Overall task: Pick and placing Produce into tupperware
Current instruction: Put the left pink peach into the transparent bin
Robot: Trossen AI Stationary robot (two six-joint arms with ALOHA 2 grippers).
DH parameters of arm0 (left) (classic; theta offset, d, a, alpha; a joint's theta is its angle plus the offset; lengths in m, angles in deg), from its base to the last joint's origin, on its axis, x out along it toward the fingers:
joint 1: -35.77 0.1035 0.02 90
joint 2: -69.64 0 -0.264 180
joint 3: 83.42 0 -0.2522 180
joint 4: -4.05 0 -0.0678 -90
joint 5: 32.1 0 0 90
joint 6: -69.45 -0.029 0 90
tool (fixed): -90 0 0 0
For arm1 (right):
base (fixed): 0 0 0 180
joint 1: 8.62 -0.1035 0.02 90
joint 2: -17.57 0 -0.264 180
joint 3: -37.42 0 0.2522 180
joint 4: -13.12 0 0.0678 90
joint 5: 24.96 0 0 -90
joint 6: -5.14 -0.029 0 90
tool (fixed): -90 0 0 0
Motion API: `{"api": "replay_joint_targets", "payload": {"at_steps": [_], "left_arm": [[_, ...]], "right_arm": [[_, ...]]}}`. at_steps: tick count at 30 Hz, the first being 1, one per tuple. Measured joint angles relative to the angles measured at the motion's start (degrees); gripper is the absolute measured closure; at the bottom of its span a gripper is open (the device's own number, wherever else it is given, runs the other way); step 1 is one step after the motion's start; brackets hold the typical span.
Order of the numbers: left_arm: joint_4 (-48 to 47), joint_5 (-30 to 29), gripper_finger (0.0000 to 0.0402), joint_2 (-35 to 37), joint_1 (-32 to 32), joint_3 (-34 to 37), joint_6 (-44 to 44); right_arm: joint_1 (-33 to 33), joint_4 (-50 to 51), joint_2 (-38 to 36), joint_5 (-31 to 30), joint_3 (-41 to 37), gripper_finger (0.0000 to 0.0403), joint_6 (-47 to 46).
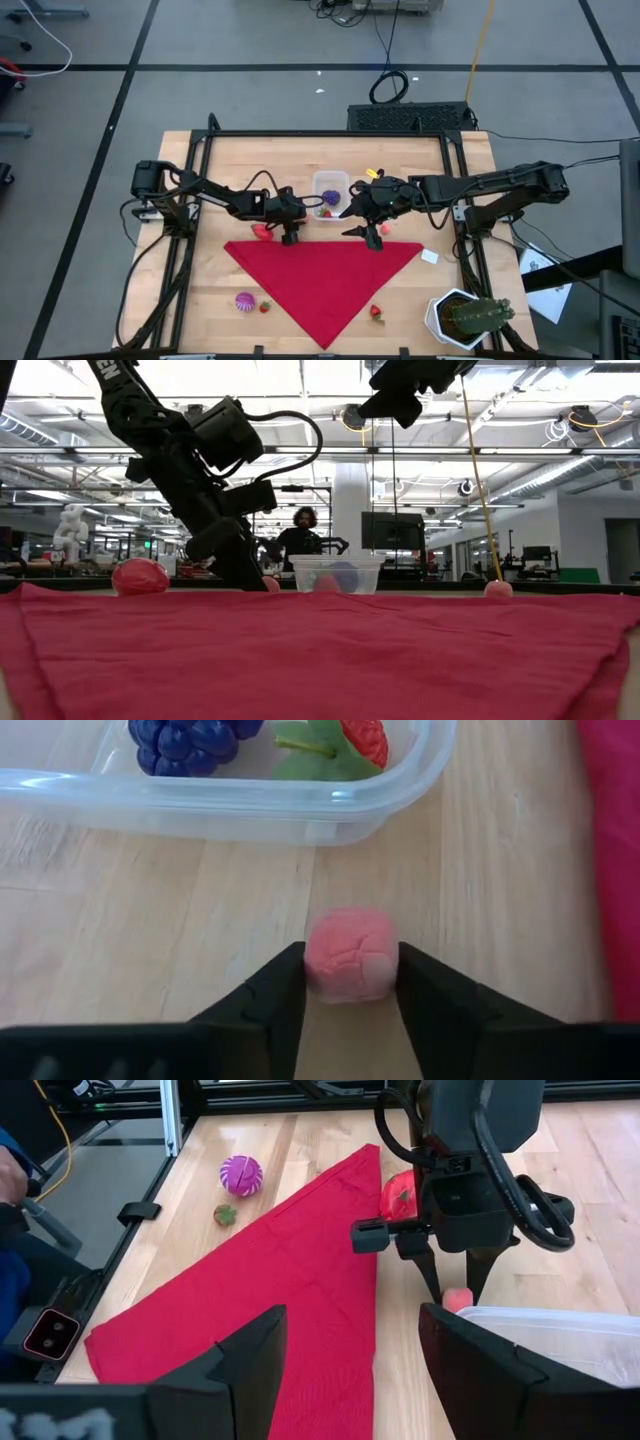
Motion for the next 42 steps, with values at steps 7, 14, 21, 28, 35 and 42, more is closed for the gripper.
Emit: {"api": "replay_joint_targets", "payload": {"at_steps": [7,14,21,28,35,42], "left_arm": [[0.0,0.0,0.0287,0.0,0.0,0.0,0.3],[0.0,0.0,0.0279,0.0,0.0,0.0,0.8],[0.0,0.2,0.0278,0.0,0.0,0.0,1.0],[-0.6,0.1,0.0277,0.8,0.0,0.1,1.0],[-4.1,-1.0,0.0277,6.2,0.0,0.0,0.6],[-8.0,-5.6,0.0277,14.7,-0.2,0.1,-1.8]], "right_arm": [[0.0,0.0,0.0,0.0,0.0,0.0183,0.0],[0.0,0.0,0.0,0.0,0.0,0.0183,-0.9],[0.0,0.0,0.0,0.0,0.0,0.0183,-1.3],[0.0,0.0,0.0,0.0,0.0,0.0183,-1.3],[0.0,0.0,0.0,0.0,0.0,0.0183,-1.3],[0.0,0.0,0.0,0.0,0.0,0.0183,-1.2]]}}
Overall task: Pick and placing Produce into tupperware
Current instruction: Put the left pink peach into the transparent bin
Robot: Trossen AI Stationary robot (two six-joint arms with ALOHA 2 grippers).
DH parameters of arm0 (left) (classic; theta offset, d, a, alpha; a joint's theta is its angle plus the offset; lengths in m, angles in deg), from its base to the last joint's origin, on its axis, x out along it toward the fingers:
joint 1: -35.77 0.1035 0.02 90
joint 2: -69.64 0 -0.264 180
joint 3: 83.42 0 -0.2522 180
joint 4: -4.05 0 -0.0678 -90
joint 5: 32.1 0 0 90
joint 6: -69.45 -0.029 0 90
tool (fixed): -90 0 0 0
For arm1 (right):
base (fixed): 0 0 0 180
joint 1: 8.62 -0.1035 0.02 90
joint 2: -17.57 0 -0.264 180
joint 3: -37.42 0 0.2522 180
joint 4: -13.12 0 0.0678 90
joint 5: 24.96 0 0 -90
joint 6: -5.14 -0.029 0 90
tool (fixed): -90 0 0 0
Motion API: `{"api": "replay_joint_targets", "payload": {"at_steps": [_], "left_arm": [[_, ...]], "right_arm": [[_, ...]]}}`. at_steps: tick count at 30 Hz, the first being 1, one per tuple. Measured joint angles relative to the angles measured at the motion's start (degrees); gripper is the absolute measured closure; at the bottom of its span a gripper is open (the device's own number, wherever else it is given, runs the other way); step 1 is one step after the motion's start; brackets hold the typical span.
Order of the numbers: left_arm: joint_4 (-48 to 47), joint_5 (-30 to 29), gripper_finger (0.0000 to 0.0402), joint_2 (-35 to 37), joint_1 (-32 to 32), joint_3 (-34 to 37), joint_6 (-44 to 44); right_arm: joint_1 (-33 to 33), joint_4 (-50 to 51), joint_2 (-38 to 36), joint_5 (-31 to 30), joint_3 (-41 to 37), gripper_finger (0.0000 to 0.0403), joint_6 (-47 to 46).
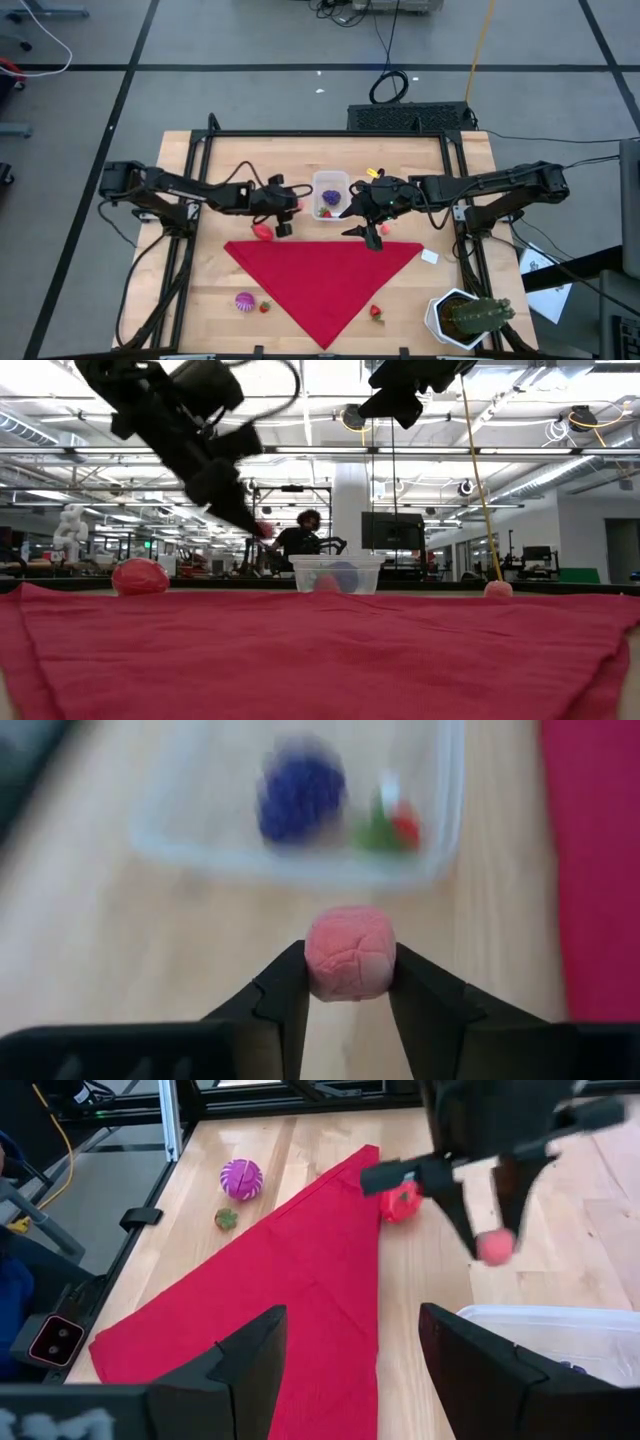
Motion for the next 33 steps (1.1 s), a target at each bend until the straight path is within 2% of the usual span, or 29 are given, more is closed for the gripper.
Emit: {"api": "replay_joint_targets", "payload": {"at_steps": [3,8,14,20,24,33], "left_arm": [[1.6,-2.0,0.0277,2.9,0.4,0.0,-2.8],[10.2,-1.8,0.0277,3.6,3.1,0.0,-6.5],[15.4,5.1,0.0277,1.3,8.0,0.0,-5.1],[23.5,10.4,0.0277,-5.0,9.7,-0.4,-3.8],[24.1,11.6,0.0277,-9.3,9.7,-3.5,-3.7],[8.0,11.4,0.0277,-17.2,9.9,-14.2,-4.7]], "right_arm": [[0.0,-0.2,0.0,0.0,0.0,0.0183,0.0],[0.0,-0.3,0.0,0.0,0.0,0.0183,0.0],[0.0,-0.3,0.0,0.0,0.0,0.0183,0.0],[0.0,-1.5,0.0,0.0,0.0,0.0183,2.2],[0.4,-3.6,0.0,0.0,0.0,0.0183,4.0],[0.9,-3.0,0.0,-0.1,0.0,0.0183,4.5]]}}
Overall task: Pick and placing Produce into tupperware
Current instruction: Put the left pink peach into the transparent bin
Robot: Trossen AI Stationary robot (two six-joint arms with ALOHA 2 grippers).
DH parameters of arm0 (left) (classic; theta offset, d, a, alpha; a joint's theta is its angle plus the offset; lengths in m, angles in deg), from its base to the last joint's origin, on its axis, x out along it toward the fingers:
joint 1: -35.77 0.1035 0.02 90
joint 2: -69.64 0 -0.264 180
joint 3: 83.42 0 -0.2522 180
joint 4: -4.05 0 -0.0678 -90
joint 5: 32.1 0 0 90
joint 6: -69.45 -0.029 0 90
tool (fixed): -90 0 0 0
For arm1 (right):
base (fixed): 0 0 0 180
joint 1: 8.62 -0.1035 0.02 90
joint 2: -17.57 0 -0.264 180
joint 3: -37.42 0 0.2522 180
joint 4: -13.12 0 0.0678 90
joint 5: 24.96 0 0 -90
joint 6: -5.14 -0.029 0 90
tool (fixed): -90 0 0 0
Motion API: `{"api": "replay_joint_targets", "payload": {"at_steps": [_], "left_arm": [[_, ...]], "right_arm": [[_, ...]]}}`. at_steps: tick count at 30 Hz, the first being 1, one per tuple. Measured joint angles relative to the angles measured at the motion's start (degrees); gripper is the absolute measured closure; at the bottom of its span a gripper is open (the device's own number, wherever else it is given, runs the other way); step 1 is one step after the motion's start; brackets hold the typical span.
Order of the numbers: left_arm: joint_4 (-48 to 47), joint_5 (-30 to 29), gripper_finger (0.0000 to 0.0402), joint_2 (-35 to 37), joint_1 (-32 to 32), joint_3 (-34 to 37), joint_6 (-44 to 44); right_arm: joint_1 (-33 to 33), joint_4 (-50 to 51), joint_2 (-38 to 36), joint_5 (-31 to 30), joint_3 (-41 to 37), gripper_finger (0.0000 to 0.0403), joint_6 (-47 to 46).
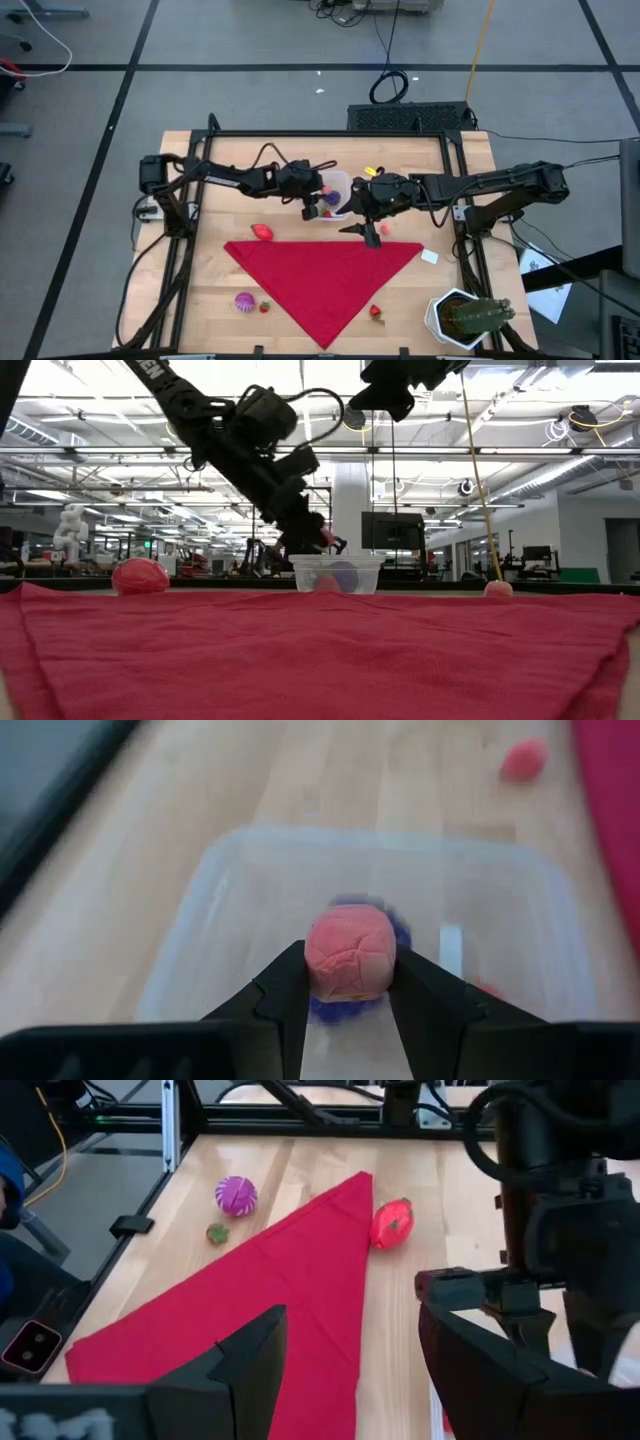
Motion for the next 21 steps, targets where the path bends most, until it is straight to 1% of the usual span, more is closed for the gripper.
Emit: {"api": "replay_joint_targets", "payload": {"at_steps": [4,6,11,14,21], "left_arm": [[-4.1,-0.9,0.0277,-0.6,0.1,-2.2,0.5],[-4.6,-1.8,0.0277,-0.7,0.1,-2.8,0.3],[-6.8,-2.1,0.0277,-0.3,0.7,-2.7,0.1],[-7.5,-2.2,0.0277,-0.3,1.2,-2.7,0.1],[-7.6,-2.8,0.0277,-0.3,2.3,-2.7,1.3]], "right_arm": [[0.0,0.5,0.0,0.0,0.0,0.0183,0.0],[0.0,0.6,0.0,0.0,0.0,0.0183,0.3],[0.0,0.8,0.0,0.0,0.0,0.0183,0.6],[0.0,0.1,0.0,-0.5,0.0,0.0183,2.6],[0.0,-0.9,0.0,-9.3,0.0,0.0183,8.2]]}}
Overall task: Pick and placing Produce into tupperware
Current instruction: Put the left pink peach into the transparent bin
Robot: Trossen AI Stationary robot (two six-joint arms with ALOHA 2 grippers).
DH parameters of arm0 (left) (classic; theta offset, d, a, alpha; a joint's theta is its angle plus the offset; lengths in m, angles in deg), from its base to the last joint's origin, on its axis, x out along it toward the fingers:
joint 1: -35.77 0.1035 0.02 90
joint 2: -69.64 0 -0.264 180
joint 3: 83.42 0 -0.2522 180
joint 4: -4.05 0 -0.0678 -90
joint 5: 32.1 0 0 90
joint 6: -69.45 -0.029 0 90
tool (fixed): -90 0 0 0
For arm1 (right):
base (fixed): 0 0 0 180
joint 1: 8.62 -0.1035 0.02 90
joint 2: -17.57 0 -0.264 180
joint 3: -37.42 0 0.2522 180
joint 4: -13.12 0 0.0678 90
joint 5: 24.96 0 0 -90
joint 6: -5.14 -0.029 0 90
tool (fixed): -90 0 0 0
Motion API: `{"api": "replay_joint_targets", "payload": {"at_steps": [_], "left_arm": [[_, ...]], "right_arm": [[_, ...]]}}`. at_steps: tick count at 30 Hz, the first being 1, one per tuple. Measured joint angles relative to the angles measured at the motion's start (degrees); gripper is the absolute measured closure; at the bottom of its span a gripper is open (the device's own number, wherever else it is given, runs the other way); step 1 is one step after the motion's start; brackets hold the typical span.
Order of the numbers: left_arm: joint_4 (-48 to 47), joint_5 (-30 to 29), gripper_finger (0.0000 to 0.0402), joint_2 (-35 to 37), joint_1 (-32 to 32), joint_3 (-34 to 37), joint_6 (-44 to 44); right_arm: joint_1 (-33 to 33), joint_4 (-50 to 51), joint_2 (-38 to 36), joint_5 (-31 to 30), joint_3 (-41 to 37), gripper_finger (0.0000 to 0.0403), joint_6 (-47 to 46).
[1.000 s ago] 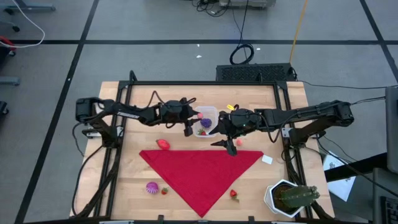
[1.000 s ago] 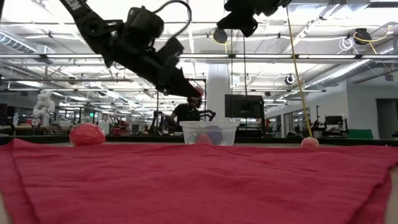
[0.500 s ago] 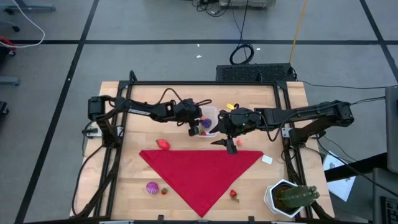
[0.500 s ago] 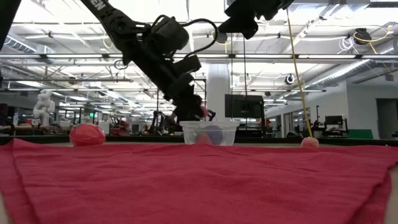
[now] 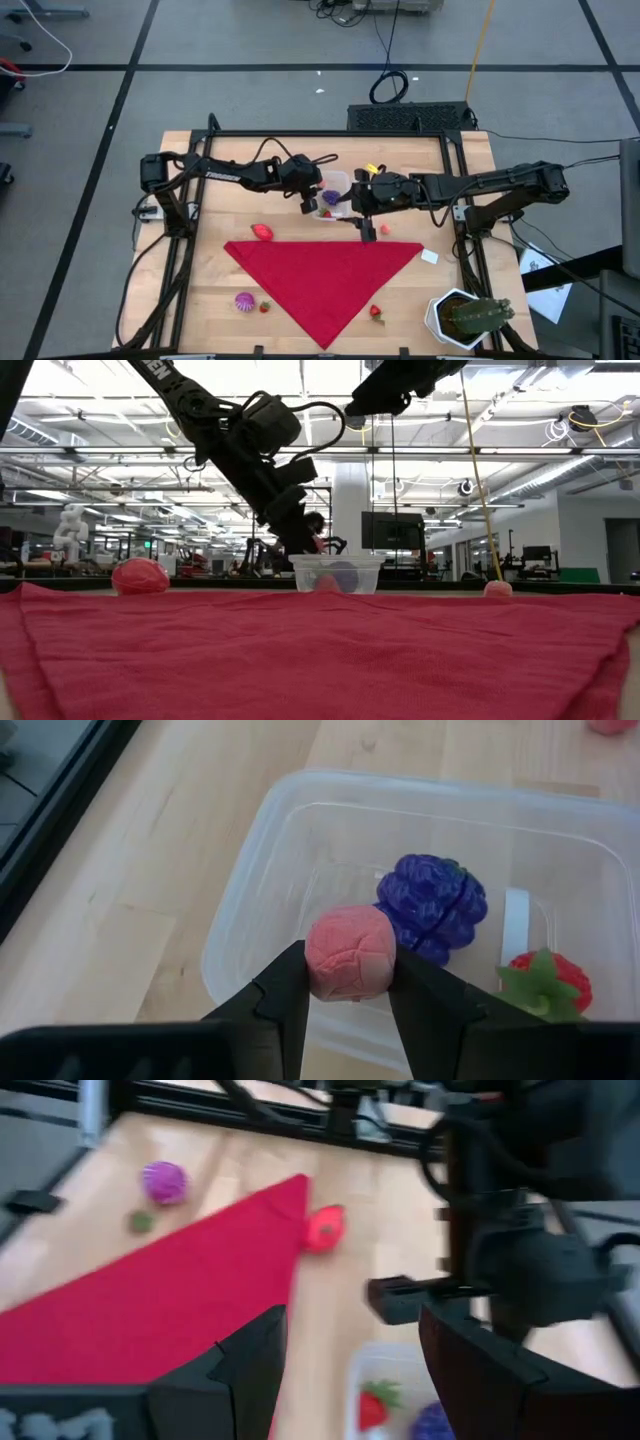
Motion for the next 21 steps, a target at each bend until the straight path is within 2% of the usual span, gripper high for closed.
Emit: {"api": "replay_joint_targets", "payload": {"at_steps": [5,10,16,21], "left_arm": [[-1.0,-0.3,0.0277,0.0,0.0,-0.5,-0.2],[-7.1,-0.5,0.0277,0.0,-0.3,-4.9,-2.0],[-14.8,-5.4,0.0277,0.0,-1.3,-8.9,-3.8],[-16.0,-6.4,0.0277,0.0,-1.9,-8.9,-3.7]], "right_arm": [[0.3,-2.4,0.0,-1.6,0.0,0.0183,2.5],[1.3,-4.0,0.0,-1.6,0.0,0.0183,3.4],[2.1,-4.0,-0.2,-1.6,0.0,0.0183,3.4],[2.7,-5.2,-2.0,-1.7,0.0,0.0183,4.4]]}}
